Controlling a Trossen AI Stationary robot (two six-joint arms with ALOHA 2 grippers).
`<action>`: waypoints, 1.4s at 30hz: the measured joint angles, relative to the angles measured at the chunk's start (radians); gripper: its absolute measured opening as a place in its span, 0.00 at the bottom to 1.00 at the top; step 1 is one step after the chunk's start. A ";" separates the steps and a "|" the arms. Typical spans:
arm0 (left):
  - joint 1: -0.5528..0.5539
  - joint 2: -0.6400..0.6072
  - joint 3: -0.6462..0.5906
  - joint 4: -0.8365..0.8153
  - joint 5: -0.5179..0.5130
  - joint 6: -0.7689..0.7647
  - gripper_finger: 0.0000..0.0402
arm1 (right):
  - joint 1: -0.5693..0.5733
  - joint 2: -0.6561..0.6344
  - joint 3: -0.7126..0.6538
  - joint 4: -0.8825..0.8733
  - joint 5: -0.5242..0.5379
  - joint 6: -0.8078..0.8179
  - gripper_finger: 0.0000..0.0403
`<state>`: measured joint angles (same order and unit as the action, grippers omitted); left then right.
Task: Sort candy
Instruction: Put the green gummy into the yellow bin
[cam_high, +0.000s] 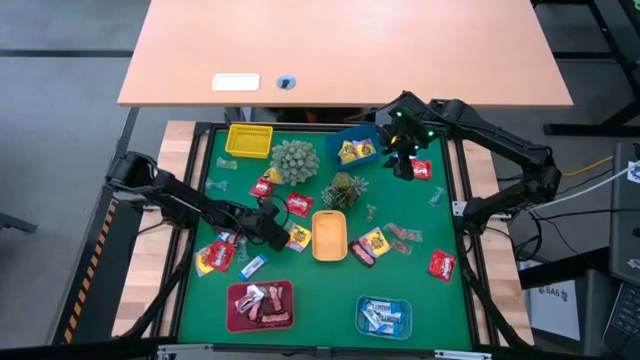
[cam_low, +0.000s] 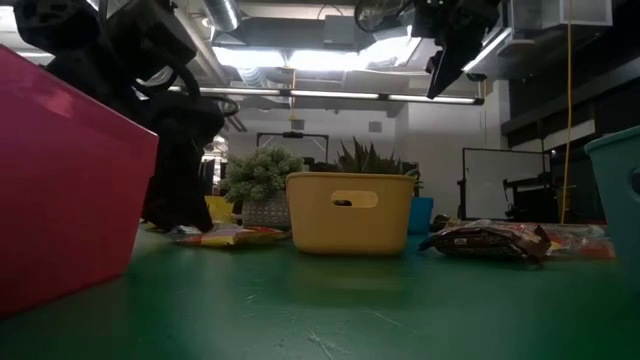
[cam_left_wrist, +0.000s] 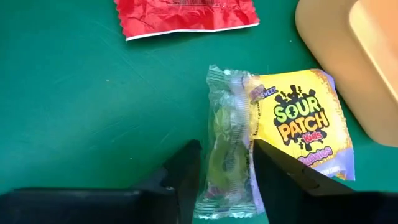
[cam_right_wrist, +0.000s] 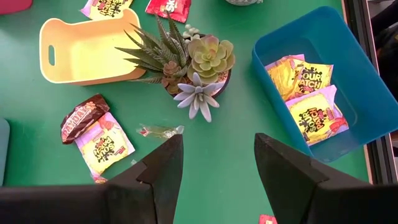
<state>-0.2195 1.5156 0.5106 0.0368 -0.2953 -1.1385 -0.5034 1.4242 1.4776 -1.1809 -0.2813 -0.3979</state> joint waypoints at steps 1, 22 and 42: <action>-0.003 0.001 0.000 0.004 -0.002 0.000 0.30 | 0.000 0.000 0.000 0.000 0.000 0.000 0.49; 0.021 -0.007 -0.003 0.105 0.043 -0.004 0.00 | 0.000 0.000 0.000 0.004 0.000 0.000 0.49; 0.416 -0.444 -0.003 0.086 -0.023 0.552 0.00 | 0.000 0.000 0.000 0.005 0.000 0.001 0.49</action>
<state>0.1963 1.0720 0.5072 0.1223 -0.3182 -0.5863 -0.5036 1.4246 1.4776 -1.1759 -0.2817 -0.3973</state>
